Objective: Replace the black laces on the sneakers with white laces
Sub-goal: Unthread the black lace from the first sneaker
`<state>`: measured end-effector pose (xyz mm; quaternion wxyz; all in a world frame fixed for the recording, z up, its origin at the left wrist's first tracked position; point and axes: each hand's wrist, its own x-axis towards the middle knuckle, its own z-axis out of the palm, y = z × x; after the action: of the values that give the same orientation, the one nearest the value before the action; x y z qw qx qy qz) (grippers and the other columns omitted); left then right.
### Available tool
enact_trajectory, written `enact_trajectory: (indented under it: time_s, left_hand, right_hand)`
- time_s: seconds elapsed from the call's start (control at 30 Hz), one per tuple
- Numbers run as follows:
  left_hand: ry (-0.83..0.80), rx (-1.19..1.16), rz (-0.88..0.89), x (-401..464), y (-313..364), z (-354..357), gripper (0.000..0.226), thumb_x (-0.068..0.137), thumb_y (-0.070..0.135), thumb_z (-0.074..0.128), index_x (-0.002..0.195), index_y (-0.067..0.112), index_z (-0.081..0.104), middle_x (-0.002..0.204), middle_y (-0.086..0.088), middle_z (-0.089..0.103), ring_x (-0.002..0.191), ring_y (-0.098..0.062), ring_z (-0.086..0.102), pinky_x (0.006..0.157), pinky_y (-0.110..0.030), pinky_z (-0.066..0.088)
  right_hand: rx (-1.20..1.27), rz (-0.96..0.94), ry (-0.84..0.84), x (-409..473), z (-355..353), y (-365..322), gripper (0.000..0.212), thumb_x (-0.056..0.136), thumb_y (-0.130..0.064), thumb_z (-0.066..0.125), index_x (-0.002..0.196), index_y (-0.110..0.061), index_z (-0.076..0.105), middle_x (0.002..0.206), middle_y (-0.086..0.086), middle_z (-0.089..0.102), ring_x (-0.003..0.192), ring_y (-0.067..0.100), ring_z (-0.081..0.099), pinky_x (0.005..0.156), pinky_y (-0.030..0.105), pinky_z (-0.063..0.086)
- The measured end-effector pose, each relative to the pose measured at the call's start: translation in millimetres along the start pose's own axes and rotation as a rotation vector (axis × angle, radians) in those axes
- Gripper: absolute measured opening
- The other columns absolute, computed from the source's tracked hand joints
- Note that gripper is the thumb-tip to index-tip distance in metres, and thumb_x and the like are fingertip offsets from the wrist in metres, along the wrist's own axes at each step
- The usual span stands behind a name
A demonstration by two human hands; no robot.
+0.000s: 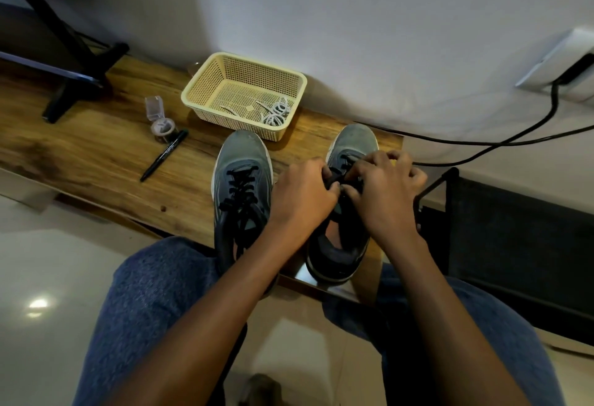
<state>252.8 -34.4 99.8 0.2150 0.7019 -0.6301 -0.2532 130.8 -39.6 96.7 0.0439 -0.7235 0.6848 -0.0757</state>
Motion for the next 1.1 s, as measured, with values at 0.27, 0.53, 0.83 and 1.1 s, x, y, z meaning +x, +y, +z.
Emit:
enact_trajectory:
  time_s: [0.27,0.53,0.83,1.1]
  left_hand:
    - [0.023,-0.016,-0.017,2,-2,-5,0.011,0.086,0.031,0.066,0.087,0.021,0.064,0.087,-0.001,0.067,0.084,-0.022,0.063,0.065,-0.03,0.047]
    - [0.011,-0.006,-0.059,0,-7,-5,0.011,0.084,0.034,0.067,0.086,0.023,0.065,0.087,0.001,0.067,0.086,-0.021,0.064,0.072,-0.035,0.054]
    - [0.096,0.152,0.17,-1,-3,7,0.042,0.091,0.026,0.058,0.132,0.024,0.049,0.126,0.001,0.055,0.116,-0.018,0.049,0.086,-0.03,0.042]
    - [0.043,0.347,0.317,3,-4,22,0.04,0.092,0.019,0.057,0.131,0.024,0.055,0.134,0.006,0.052,0.121,-0.02,0.046,0.09,-0.037,0.039]
  right_hand:
    - [0.276,0.032,0.559,-4,-4,-7,0.01,0.087,-0.017,0.059,0.095,-0.014,0.064,0.101,0.003,0.063,0.103,0.022,0.041,0.086,0.035,0.02]
    - [0.285,0.231,0.232,2,-12,16,0.011,0.089,-0.021,0.061,0.099,-0.023,0.063,0.117,0.0,0.058,0.118,0.026,0.039,0.087,0.036,0.02]
    - [0.4,0.15,-0.009,2,-4,11,0.022,0.091,-0.031,0.059,0.106,-0.016,0.062,0.107,0.007,0.064,0.101,0.025,0.059,0.084,0.042,0.05]
    - [0.383,0.13,-0.161,0,-5,10,0.023,0.082,-0.025,0.067,0.102,-0.013,0.067,0.097,0.007,0.067,0.091,0.023,0.062,0.075,0.039,0.055]
